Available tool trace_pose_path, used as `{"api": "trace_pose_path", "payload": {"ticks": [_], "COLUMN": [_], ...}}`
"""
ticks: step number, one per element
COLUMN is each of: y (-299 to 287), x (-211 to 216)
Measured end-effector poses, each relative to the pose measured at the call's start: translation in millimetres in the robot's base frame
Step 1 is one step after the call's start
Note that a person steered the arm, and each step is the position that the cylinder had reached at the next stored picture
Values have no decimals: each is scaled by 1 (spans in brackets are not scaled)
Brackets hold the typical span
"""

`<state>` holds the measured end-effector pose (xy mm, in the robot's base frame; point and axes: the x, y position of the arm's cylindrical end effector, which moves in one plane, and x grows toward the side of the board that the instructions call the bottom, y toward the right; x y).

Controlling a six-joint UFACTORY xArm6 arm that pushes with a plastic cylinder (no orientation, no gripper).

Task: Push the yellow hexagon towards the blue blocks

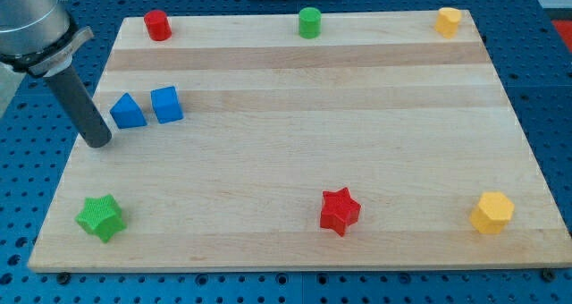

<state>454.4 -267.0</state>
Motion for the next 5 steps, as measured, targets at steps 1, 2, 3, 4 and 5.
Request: {"api": "trace_pose_path", "payload": {"ticks": [1, 2, 3, 4, 5], "y": [0, 5, 14, 15, 15], "x": [-9, -22, -22, -23, -24]}}
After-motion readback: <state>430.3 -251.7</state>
